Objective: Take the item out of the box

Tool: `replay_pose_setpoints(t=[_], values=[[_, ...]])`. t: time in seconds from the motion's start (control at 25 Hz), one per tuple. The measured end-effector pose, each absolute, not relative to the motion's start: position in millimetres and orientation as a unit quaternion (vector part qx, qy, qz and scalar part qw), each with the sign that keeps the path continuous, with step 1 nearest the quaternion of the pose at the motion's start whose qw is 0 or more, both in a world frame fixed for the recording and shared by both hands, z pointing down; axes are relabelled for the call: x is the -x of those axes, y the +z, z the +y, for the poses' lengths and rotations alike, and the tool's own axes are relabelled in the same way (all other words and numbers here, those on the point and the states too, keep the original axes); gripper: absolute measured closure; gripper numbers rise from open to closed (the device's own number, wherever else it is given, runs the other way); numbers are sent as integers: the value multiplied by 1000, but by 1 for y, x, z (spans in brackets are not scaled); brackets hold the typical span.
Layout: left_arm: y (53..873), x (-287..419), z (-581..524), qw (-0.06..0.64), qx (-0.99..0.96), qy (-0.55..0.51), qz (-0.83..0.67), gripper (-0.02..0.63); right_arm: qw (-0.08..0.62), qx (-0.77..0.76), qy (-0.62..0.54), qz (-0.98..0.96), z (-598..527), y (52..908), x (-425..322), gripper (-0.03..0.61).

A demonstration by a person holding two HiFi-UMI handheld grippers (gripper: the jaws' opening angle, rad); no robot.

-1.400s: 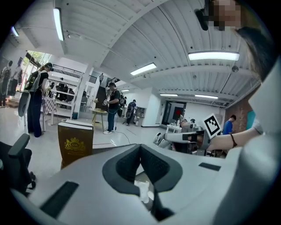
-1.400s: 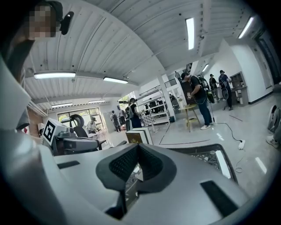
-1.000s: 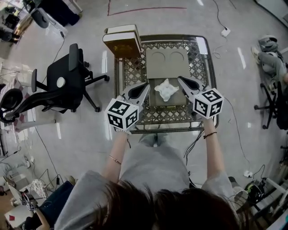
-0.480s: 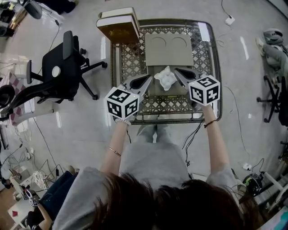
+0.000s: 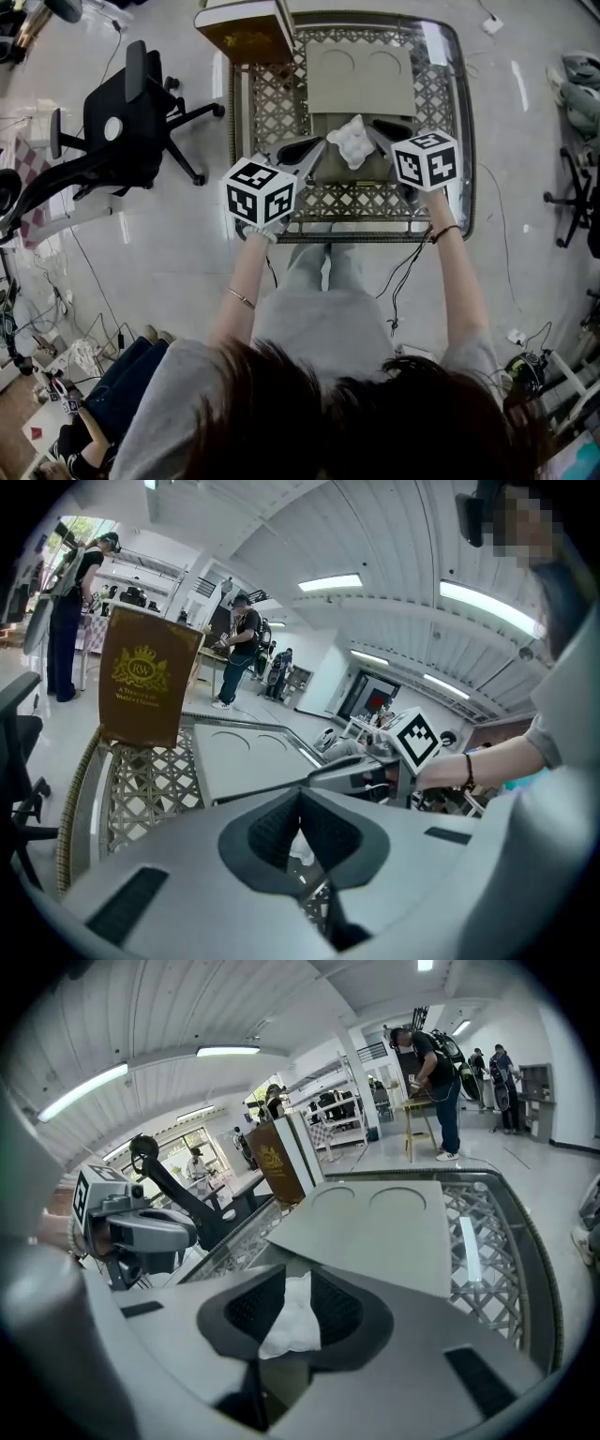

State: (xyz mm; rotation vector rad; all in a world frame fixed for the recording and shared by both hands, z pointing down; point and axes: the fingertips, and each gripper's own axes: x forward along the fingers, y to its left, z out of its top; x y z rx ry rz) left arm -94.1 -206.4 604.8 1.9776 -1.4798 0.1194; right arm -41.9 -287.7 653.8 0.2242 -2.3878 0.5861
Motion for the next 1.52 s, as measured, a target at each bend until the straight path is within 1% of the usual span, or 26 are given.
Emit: replay_pose_setpoints(t=[0.2,0.36,0.68,1.08,1.2,1.36,1.52], values=[[615,95,-207,338,-753,48,-562,597,353,-83,250,-898,-287,673,46,433],[623,92,-207,346,-756,55,-553,597,373,-83,270,-884,-287,685,49,389],[634,85,-205,362,-757,58,-541,597,418,-73,281,-861,-285,708,55,364],[642,87,-203,370,-750,58,-545,597,456,-71,290,-838,-279,728,55,369],[645,88,-201,372,-749,59,-546,597,463,-72,292,-834,-280,732,54,399],[646,88,-202,373,-748,58,-546,597,468,-72,298,-829,-281,734,54,416],[646,87,-202,374,-748,58,-545,597,472,-68,301,-826,-278,734,53,453]])
